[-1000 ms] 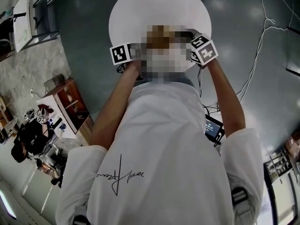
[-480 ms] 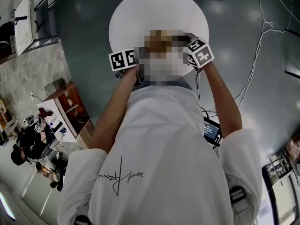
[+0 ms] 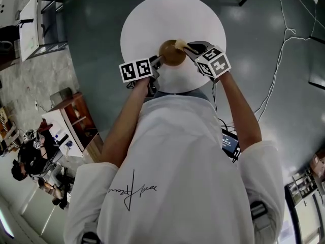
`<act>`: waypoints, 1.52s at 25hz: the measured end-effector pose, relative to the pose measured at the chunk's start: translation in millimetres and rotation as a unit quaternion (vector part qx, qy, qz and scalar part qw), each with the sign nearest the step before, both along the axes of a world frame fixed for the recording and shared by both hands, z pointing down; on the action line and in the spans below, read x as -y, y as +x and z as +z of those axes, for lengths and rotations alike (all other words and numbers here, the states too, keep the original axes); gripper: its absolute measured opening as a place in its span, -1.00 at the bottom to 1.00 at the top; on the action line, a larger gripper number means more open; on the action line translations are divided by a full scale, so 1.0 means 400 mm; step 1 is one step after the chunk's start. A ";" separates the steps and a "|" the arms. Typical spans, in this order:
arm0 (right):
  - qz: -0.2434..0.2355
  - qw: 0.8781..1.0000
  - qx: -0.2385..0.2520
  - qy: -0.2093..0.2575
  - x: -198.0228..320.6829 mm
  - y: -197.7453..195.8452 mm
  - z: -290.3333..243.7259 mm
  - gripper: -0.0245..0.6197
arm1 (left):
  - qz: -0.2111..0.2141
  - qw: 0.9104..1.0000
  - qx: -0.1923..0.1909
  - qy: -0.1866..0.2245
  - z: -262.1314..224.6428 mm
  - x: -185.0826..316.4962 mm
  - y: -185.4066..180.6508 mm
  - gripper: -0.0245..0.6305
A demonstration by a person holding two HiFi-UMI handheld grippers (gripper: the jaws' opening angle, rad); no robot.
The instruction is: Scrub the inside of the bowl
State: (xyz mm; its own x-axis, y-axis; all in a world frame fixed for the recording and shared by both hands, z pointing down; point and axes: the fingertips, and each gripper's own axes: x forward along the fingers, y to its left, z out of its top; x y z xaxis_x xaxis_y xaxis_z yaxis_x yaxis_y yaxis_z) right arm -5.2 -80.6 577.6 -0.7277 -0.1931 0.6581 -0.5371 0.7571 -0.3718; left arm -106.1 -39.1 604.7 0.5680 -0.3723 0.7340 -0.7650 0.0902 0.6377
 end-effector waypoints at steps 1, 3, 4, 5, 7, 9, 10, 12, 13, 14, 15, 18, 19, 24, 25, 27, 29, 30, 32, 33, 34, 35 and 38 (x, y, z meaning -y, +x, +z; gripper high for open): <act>0.000 1.000 0.001 0.000 -0.001 -0.001 -0.001 -0.68 | -0.002 1.000 0.000 0.001 0.001 -0.001 -0.002 -0.46; 0.000 1.000 0.003 0.000 -0.008 -0.002 -0.002 -0.68 | -0.005 1.000 -0.002 0.003 0.000 -0.007 -0.005 -0.39; -0.001 1.000 0.003 0.000 -0.012 -0.001 -0.004 -0.68 | -0.008 1.000 -0.002 0.004 -0.003 -0.009 -0.008 -0.37; 0.000 1.000 0.004 0.000 -0.014 -0.001 -0.006 -0.68 | -0.010 1.000 -0.002 0.005 -0.006 -0.009 -0.012 -0.36; 0.002 1.000 0.006 0.002 -0.014 0.001 -0.010 -0.68 | -0.014 1.000 -0.003 0.010 -0.016 -0.005 -0.018 -0.35; 0.007 1.000 0.009 0.002 -0.014 0.005 -0.017 -0.68 | -0.017 1.000 -0.006 0.018 -0.028 0.000 -0.019 -0.35; 0.009 1.000 0.010 0.002 -0.014 0.007 -0.021 -0.68 | -0.017 1.000 -0.007 0.022 -0.036 0.003 -0.021 -0.35; 0.012 1.000 0.013 0.001 -0.010 0.006 -0.030 -0.68 | -0.016 0.999 -0.005 0.034 -0.056 0.012 -0.030 -0.35; 0.012 1.000 0.013 0.002 -0.010 0.004 -0.034 -0.68 | -0.017 0.999 -0.005 0.040 -0.065 0.016 -0.036 -0.35; 0.012 1.000 0.014 0.003 -0.011 0.002 -0.039 -0.68 | -0.019 0.999 -0.006 0.045 -0.074 0.018 -0.041 -0.35; 0.012 1.000 0.014 0.005 -0.012 0.001 -0.044 -0.68 | -0.022 0.999 -0.008 0.050 -0.083 0.019 -0.046 -0.35; 0.020 0.999 0.022 0.019 -0.009 -0.004 -0.068 -0.68 | -0.032 0.997 -0.004 0.074 -0.112 0.029 -0.063 -0.35; 0.024 0.999 0.027 0.024 -0.005 -0.006 -0.080 -0.68 | -0.031 0.996 0.001 0.084 -0.125 0.033 -0.066 -0.35; 0.025 0.998 0.040 0.040 -0.001 -0.002 -0.125 -0.68 | -0.015 0.993 -0.003 0.117 -0.179 0.043 -0.044 -0.36; 0.028 0.998 0.043 0.042 -0.003 -0.002 -0.134 -0.68 | -0.016 0.992 -0.002 0.125 -0.187 0.045 -0.041 -0.38; 0.036 0.997 0.054 0.045 -0.004 -0.007 -0.158 -0.68 | -0.012 0.989 0.011 0.149 -0.209 0.051 -0.044 -0.46; 0.042 0.996 0.065 0.053 -0.005 -0.016 -0.192 -0.68 | -0.007 0.985 0.021 0.172 -0.235 0.058 -0.049 -0.53; 0.044 0.995 0.070 0.059 -0.004 -0.019 -0.210 -0.68 | -0.007 0.983 0.021 0.180 -0.248 0.062 -0.049 -0.56; 0.049 0.993 0.077 0.075 0.002 -0.020 -0.246 -0.68 | -0.010 0.982 0.014 0.189 -0.271 0.071 -0.044 -0.57; 0.054 0.992 0.080 0.086 0.006 -0.017 -0.264 -0.68 | -0.012 0.981 0.009 0.191 -0.281 0.074 -0.040 -0.57; 0.059 0.990 0.084 0.096 0.007 -0.015 -0.282 -0.68 | -0.014 0.981 0.005 0.194 -0.291 0.074 -0.038 -0.57; 0.063 0.989 0.088 0.104 0.006 -0.013 -0.299 -0.68 | -0.016 0.980 0.002 0.197 -0.299 0.072 -0.038 -0.57; 0.073 0.985 0.102 0.122 -0.005 -0.014 -0.346 -0.68 | -0.019 0.978 0.000 0.207 -0.316 0.062 -0.044 -0.57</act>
State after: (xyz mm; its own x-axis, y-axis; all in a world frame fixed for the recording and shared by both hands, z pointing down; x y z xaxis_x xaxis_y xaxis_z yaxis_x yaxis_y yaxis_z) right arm -10.9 -78.5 439.3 -0.7925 -0.4394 0.4229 -0.5800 0.7574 -0.2999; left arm -123.5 -63.9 478.1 0.5480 -0.6590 0.5151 -0.7656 -0.1472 0.6263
